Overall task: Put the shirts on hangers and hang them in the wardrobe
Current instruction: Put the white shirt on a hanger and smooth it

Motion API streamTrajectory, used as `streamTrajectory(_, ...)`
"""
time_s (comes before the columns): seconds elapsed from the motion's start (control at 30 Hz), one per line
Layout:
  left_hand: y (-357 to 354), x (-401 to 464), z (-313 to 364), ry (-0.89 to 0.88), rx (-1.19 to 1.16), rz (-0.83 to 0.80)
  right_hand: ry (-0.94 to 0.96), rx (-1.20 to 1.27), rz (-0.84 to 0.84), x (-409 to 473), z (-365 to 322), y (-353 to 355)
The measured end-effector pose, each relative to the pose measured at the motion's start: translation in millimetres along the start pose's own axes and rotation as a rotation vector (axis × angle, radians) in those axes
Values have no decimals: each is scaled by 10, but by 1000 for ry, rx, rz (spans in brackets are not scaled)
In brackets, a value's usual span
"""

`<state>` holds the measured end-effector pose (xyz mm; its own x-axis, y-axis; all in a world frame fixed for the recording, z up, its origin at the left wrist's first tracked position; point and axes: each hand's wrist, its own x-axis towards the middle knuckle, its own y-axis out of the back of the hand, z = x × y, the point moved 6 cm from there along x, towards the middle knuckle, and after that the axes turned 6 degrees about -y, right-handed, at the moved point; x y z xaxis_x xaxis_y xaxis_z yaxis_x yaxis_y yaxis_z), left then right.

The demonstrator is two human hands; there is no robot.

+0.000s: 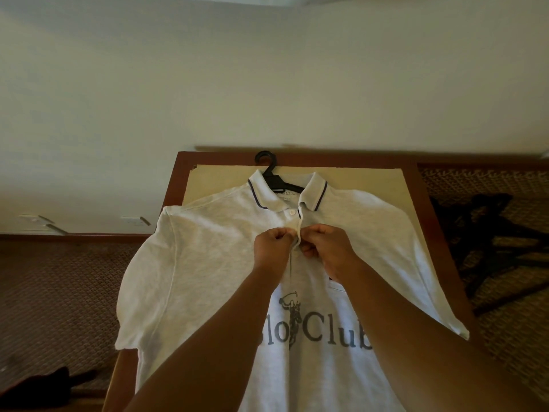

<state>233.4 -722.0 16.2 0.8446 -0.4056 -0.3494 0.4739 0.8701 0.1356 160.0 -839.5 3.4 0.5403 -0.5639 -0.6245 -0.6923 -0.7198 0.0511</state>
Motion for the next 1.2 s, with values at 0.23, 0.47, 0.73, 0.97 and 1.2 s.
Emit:
streamTrajectory(0.23, 5, 14, -30, 32, -34, -45, 26, -40, 27, -21, -2, 0)
streamTrajectory(0.47, 25, 55, -58, -10, 30, -10, 58, -52, 37, -14, 11, 2)
streamTrajectory(0.73, -24, 97, -50, -81, 187, 62, 48, -45, 51, -5, 24, 4)
streamTrajectory(0.97, 132, 138, -17, -18, 47, 72, 330, -520, 328, -108, -150, -157)
streamTrajectory(1.2, 140, 258, 194, -210, 265, 54, 350, -823, 488, 50, -398, -346)
